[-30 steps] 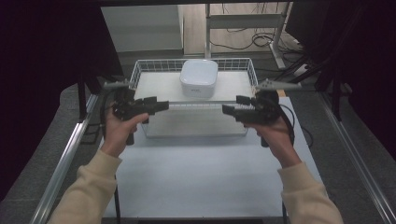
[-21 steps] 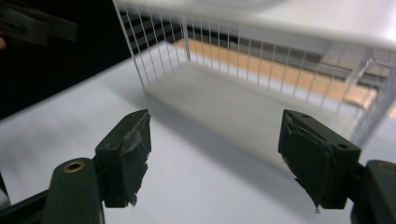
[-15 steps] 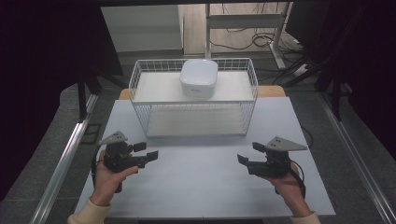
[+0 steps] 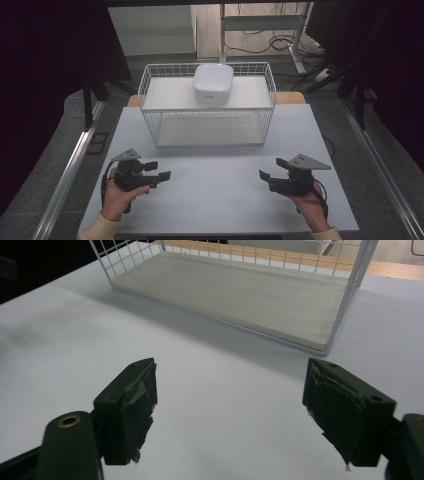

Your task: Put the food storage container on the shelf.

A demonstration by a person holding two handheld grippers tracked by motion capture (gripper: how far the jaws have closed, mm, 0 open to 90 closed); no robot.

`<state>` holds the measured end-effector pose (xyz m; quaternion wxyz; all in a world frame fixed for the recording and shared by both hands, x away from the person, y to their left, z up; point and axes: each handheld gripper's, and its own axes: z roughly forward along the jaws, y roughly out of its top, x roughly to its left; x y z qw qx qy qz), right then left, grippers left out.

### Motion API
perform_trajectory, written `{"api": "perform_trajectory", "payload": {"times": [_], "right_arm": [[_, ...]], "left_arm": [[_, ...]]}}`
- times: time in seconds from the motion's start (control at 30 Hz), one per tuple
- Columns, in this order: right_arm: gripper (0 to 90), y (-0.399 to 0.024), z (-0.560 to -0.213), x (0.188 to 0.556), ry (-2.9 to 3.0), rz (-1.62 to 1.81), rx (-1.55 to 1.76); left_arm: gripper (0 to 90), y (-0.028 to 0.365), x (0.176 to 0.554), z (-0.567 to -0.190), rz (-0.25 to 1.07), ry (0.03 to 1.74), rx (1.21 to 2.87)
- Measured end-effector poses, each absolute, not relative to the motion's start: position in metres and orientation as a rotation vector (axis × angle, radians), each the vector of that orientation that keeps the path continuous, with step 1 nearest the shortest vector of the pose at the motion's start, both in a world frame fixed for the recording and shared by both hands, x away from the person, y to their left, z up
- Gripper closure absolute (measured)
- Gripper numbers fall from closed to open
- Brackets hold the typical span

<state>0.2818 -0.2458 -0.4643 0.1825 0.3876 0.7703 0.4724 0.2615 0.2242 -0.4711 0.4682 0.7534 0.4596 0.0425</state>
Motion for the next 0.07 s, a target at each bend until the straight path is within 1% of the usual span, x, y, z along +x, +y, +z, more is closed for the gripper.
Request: {"api": "perform_trajectory", "payload": {"times": [0.07], "right_arm": [[19.8, -0.2472, -0.4665, 0.2822, 2.166, 1.330, 1.095]], "left_arm": [[25.7, 0.2227, 0.2619, -0.4733, 0.116, 1.131, 1.867]]}}
